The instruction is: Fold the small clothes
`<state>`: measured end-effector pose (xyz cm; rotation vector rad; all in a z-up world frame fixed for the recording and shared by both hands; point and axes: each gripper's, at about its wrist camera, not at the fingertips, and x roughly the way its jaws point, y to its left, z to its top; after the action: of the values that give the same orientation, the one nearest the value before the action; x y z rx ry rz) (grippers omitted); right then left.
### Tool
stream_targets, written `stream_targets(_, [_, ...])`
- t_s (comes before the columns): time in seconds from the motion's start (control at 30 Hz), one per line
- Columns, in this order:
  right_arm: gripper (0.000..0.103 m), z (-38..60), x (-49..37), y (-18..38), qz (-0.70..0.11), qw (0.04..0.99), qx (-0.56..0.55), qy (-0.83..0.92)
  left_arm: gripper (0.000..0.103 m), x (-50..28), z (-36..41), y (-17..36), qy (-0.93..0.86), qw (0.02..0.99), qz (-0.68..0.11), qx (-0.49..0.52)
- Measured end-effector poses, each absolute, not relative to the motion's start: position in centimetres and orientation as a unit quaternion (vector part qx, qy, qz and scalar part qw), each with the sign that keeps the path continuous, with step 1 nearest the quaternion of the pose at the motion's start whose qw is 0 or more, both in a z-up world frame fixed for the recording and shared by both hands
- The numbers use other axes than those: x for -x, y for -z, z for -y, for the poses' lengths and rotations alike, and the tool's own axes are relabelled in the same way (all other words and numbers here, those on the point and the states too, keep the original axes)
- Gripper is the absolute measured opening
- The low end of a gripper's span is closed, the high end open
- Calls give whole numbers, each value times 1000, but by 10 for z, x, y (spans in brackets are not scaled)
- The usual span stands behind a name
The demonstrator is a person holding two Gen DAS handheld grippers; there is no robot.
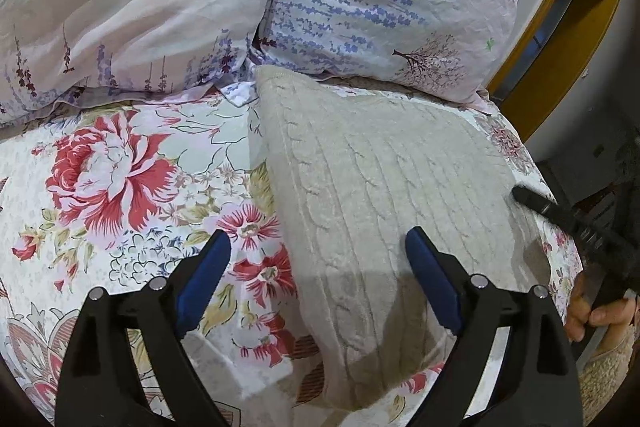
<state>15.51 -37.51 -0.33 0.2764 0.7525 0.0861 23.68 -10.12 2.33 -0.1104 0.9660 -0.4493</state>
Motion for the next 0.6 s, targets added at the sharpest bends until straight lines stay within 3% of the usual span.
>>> stream_targets(0.27, [52, 383, -155, 15, -379, 911, -157, -50, 92, -247, 89, -12, 233, 833, -491, 107])
stream_targets(0.33, [76, 390, -151, 9, -375, 906, -184, -58, 91, -252, 80, -11, 248, 816, -499, 150])
stream_targets(0.37, [80, 396, -150, 7, -368, 905, -201, -64, 91, -254, 77, -11, 253, 811, -501, 165])
stream_targets(0.6, [80, 437, -171, 16, -389, 857, -325, -91, 86, -274, 65, -4, 291, 759, -517, 267])
